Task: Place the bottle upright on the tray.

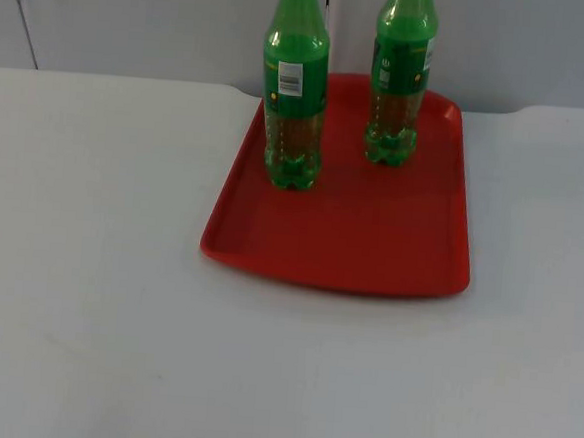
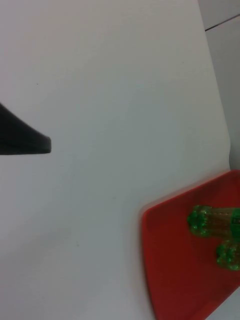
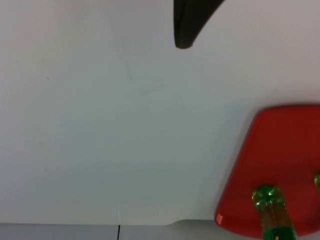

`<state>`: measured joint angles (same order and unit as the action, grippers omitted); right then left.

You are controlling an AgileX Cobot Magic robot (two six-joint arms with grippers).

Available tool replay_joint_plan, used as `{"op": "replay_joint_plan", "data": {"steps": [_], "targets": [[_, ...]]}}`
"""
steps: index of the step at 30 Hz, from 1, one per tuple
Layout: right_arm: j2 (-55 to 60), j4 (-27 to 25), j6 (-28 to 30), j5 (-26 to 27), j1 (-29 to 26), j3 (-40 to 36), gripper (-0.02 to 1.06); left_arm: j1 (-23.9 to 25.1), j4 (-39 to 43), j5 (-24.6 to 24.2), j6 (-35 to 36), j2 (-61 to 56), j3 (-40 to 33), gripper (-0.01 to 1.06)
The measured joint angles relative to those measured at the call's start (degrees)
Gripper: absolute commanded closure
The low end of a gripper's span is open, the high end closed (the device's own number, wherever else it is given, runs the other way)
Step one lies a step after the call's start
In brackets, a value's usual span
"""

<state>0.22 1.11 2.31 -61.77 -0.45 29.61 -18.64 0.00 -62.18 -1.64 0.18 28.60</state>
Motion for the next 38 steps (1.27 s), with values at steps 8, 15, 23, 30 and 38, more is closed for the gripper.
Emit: {"op": "replay_joint_plan", "data": {"steps": [8, 15, 23, 30, 38], "targets": [[0.0, 0.0, 0.0, 0.0, 0.0, 0.0, -0.01, 0.0, 0.0, 0.0, 0.0, 0.0, 0.0, 0.0], [0.0, 0.0, 0.0, 0.0, 0.0, 0.0, -0.01, 2.68, 0.0, 0.0, 0.0, 0.0, 0.0, 0.0], [0.0, 0.0, 0.0, 0.0, 0.0, 0.0, -0.01, 10.36, 0.0, 0.0, 0.0, 0.0, 0.0, 0.0], [0.0, 0.0, 0.0, 0.0, 0.0, 0.0, -0.01, 15.57, 0.0, 0.0, 0.0, 0.0, 0.0, 0.0], [0.0, 0.0, 0.0, 0.0, 0.0, 0.0, -0.01, 19.35, 0.0, 0.0, 0.0, 0.0, 0.0, 0.0]]}}
